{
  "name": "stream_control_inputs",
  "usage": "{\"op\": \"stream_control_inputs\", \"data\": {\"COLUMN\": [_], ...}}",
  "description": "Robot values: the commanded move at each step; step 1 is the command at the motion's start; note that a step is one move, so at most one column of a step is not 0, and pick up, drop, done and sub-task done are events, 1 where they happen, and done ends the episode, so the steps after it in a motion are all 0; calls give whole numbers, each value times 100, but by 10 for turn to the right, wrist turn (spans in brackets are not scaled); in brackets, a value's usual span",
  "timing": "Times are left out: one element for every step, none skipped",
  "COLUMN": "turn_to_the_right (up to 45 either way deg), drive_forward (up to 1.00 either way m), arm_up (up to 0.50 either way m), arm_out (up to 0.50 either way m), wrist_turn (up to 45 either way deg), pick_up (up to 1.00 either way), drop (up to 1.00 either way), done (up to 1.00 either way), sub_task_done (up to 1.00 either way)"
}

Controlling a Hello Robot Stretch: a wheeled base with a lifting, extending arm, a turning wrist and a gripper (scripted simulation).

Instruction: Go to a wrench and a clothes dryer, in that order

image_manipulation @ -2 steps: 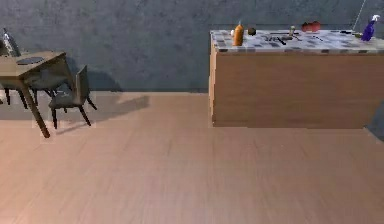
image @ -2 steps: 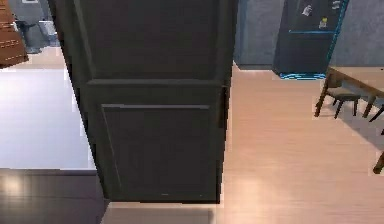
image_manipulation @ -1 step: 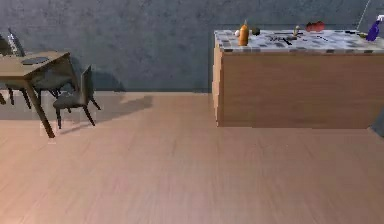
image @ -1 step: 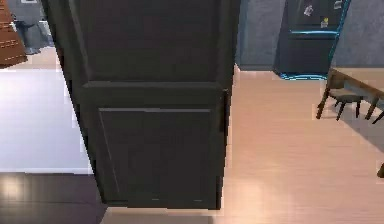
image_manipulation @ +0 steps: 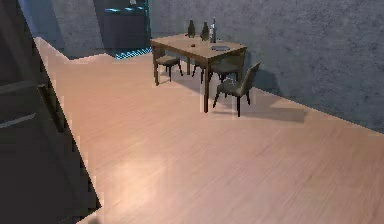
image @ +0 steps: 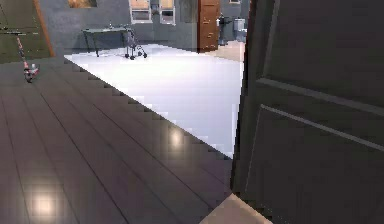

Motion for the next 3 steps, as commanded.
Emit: {"op": "stream_control_inputs", "data": {"turn_to_the_right": [-150,0,0], "drive_forward": [0,100,5], "arm_up": [0,0,0], "arm_out": [0,0,0], "wrist_turn": [0,0,0], "pick_up": [0,0,0], "drop": [0,0,0], "done": [0,0,0], "sub_task_done": [0,0,0]}}
